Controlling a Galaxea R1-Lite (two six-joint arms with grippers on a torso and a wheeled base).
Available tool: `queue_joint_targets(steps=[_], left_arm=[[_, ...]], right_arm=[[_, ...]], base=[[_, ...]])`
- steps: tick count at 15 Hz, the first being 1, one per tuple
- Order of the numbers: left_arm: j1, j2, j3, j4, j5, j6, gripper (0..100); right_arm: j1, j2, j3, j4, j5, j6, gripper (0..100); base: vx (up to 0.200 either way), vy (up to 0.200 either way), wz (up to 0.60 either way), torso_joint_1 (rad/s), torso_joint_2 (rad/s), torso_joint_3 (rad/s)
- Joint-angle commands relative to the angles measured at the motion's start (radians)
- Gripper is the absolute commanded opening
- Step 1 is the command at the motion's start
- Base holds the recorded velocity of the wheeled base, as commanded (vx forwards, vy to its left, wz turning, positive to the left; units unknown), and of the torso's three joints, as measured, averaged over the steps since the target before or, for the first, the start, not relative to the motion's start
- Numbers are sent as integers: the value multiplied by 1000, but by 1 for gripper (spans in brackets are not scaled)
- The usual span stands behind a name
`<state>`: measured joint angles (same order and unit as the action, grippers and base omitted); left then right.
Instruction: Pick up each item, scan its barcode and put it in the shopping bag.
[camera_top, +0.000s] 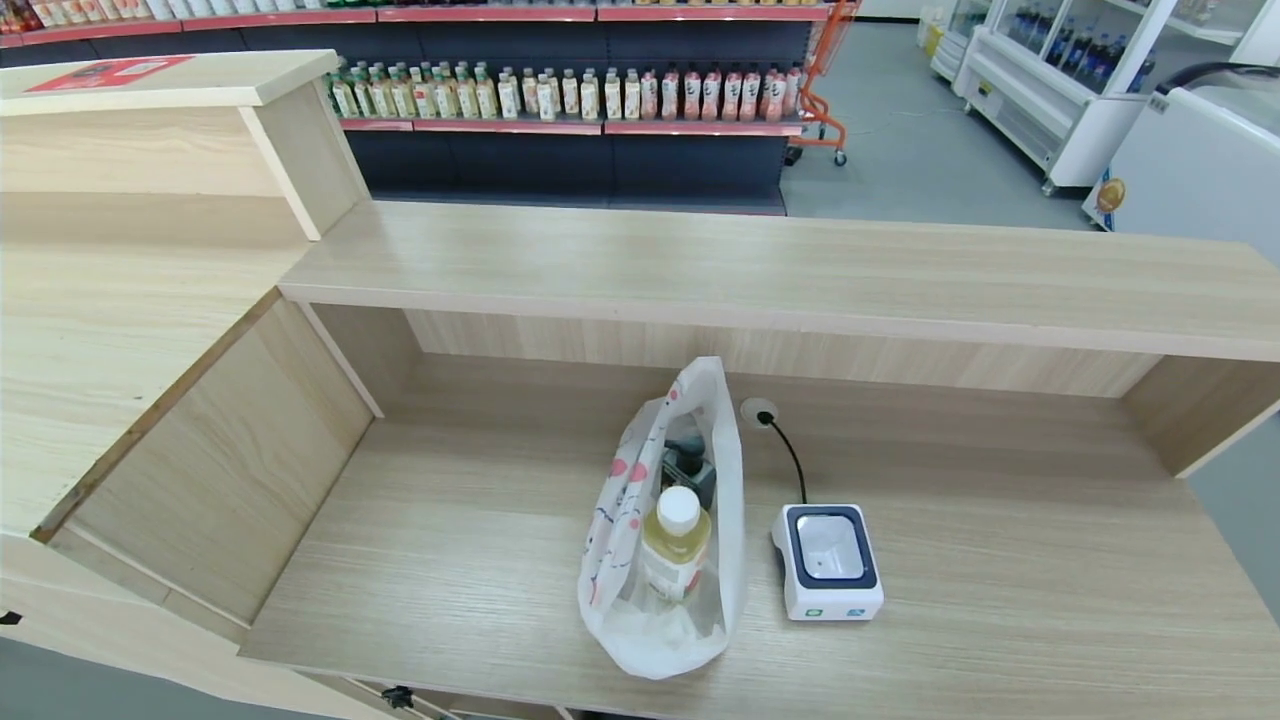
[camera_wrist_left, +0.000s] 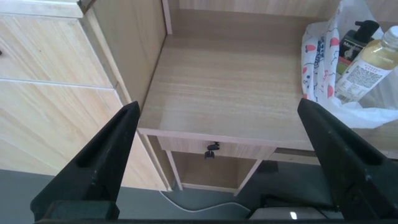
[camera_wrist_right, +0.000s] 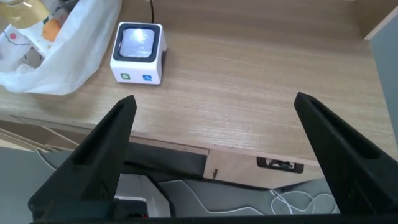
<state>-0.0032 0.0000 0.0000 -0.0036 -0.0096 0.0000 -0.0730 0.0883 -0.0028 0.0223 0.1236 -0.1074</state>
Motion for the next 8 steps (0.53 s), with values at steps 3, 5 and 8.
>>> queue_joint_targets(steps=[3,5,8], left_arm=[[0,2,0,1,0,-2,100],[0,2,0,1,0,-2,100],[0,2,0,1,0,-2,100]], right_arm=[[1,7,0,1,1,0,100],[1,7,0,1,1,-1,100],[-1,7,0,1,1,-1,0]], base=[[0,0,0,0,0,0],[0,0,0,0,0,0],[0,0,0,0,0,0]])
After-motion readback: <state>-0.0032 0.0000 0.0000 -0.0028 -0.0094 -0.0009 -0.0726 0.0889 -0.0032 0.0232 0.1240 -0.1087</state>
